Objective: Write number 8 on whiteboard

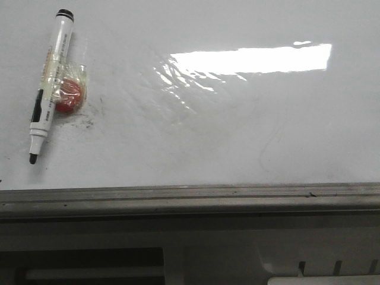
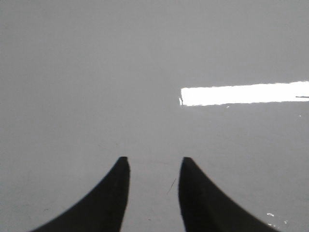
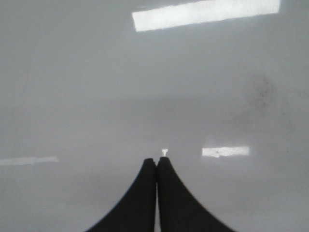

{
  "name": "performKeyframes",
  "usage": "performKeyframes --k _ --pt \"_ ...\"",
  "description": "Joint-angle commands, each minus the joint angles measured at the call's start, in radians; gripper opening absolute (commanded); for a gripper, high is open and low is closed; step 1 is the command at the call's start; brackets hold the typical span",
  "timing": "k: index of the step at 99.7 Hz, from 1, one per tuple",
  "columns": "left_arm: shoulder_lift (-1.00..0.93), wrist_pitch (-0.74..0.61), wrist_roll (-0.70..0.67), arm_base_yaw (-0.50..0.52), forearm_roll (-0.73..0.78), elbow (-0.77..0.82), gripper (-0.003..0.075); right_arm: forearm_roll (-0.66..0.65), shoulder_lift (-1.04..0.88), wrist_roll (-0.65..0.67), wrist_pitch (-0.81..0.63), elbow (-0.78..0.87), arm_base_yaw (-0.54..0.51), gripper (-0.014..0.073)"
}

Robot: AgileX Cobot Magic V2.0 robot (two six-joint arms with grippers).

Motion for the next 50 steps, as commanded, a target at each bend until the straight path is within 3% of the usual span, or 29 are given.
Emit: performKeyframes --k 1,9,25,50 --pt "0.021 -0.114 -0.010 0.000 -0.041 -0.026 0.0414 -0.002 0.018 0.003 -0.071 -0.037 0.001 -0.0063" --pt "0.023 -0.184 -0.010 0.000 -0.068 -0.006 0.0407 -0.002 0.018 0.003 -0.058 -0.037 0.001 -0.0063" --pt "0.106 -0.196 -0.010 -0.054 -0.068 -0.006 0.0403 -0.002 0.018 0.001 0.052 -0.037 0.001 -0.0063" --pt "0.322 -0.327 -0.010 -0.326 -0.064 -0.006 0.0402 -0.002 0.018 0.001 0.097 -0.035 0.001 -0.0063"
